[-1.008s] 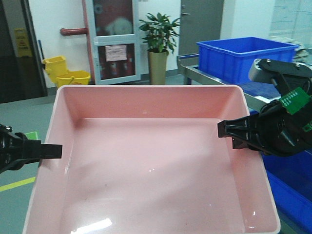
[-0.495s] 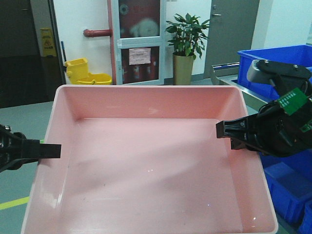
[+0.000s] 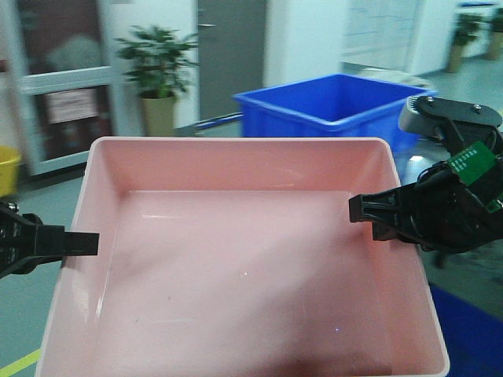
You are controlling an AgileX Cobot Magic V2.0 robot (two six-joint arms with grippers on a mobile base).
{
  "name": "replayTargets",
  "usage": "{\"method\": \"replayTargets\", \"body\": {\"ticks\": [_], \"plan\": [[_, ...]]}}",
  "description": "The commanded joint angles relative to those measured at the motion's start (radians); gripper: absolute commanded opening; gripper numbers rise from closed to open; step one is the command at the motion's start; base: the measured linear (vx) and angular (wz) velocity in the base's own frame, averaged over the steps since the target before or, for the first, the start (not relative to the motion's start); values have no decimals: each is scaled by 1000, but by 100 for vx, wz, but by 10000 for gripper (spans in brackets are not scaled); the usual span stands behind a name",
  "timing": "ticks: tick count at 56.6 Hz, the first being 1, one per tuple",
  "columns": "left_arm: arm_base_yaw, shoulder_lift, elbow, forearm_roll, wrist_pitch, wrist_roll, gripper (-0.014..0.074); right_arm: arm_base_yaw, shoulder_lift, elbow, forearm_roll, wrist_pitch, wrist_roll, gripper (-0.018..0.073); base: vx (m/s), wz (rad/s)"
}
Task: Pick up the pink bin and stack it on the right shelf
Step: 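Hold the pink bin with both grippers while the base turns away, then carry the pink bin with both grippers toward the metal table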
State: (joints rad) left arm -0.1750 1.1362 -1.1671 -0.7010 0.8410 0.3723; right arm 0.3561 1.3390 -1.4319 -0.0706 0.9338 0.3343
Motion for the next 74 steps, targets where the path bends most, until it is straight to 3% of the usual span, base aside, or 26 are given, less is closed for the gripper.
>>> {"method": "replayTargets", "body": {"ticks": [1, 35, 74], "plan": [[-16, -28, -31, -88, -13, 13, 1, 2, -34, -39, 21, -100, -11, -11, 39, -97], [-16, -28, -31, -88, -12, 13, 1, 2, -34, -39, 21, -100, -11, -11, 34, -84], [-16, -27, -31, -88, -12, 13, 1, 2, -34, -39, 21, -100, -11, -11, 22, -48]]}}
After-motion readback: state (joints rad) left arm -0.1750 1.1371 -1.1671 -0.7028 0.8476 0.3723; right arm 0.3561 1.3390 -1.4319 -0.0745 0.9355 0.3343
